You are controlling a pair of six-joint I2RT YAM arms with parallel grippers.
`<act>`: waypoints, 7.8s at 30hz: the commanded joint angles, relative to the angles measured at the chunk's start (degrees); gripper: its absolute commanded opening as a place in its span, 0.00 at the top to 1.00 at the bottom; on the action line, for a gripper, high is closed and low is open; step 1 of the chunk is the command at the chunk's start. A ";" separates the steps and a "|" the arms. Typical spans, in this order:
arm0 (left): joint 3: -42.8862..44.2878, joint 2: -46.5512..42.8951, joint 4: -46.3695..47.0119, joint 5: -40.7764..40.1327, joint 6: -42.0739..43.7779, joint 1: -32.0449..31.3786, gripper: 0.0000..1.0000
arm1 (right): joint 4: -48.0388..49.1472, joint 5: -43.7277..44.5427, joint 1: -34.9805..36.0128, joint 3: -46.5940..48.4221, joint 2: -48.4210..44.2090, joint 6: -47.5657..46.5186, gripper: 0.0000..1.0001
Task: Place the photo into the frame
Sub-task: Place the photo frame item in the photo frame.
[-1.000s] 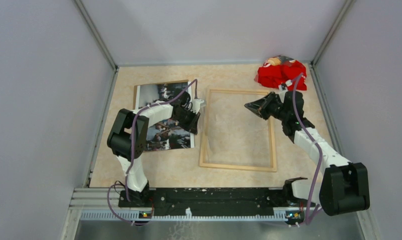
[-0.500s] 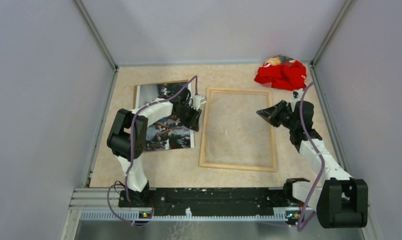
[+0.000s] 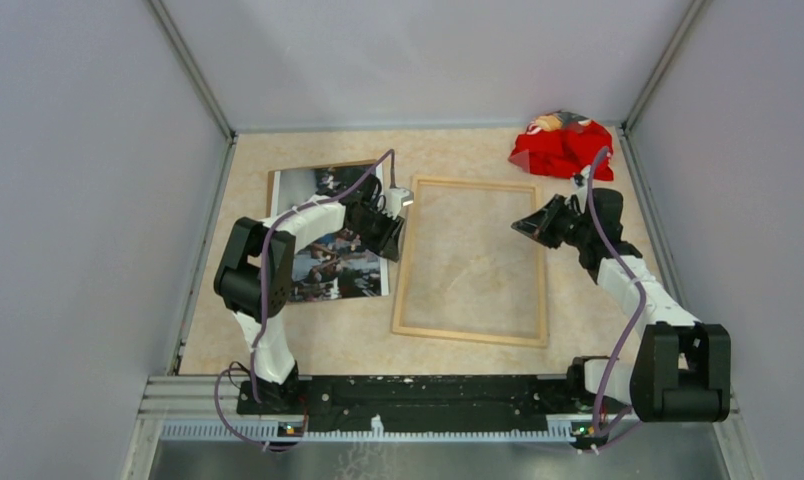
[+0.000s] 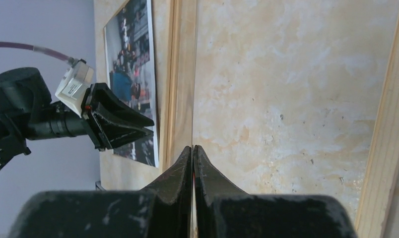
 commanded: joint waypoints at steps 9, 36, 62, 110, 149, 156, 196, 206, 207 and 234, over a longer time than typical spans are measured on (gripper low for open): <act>1.01 3.05 1.95 0.93 -1.16 0.06 0.63 | 11.29 -8.08 -0.01 -1.45 -4.33 -2.15 1.00; 0.39 3.26 2.50 1.20 -0.93 -0.02 0.63 | 16.03 -1.35 0.01 -6.32 1.62 6.09 1.00; 0.21 2.70 2.52 0.99 -0.40 0.02 0.64 | 10.06 -9.16 0.05 5.52 12.55 1.81 0.85; -0.16 3.09 2.97 1.31 -0.76 -0.02 0.65 | 22.96 -12.25 1.48 -0.33 11.16 4.40 0.99; -0.72 3.10 2.89 1.53 -0.35 -0.03 0.65 | 63.16 -6.39 2.26 -14.60 12.65 32.78 1.00; -1.22 2.99 3.41 1.93 -0.40 -0.03 0.66 | 54.49 -5.01 4.29 -11.59 9.44 30.66 1.00; -2.58 2.14 4.11 2.51 -0.22 0.15 0.70 | 23.53 -3.92 7.00 1.92 5.99 12.38 0.94; -2.75 2.24 4.18 2.40 -0.17 0.15 0.70 | 21.29 -2.53 5.09 0.70 5.44 10.66 0.93; -2.71 2.21 4.12 2.44 -0.19 0.15 0.70 | 20.70 -2.31 5.09 0.61 5.42 10.32 0.93; -2.73 2.43 4.20 2.44 -0.47 0.11 0.70 | 17.69 0.63 3.79 -0.31 4.97 6.31 0.92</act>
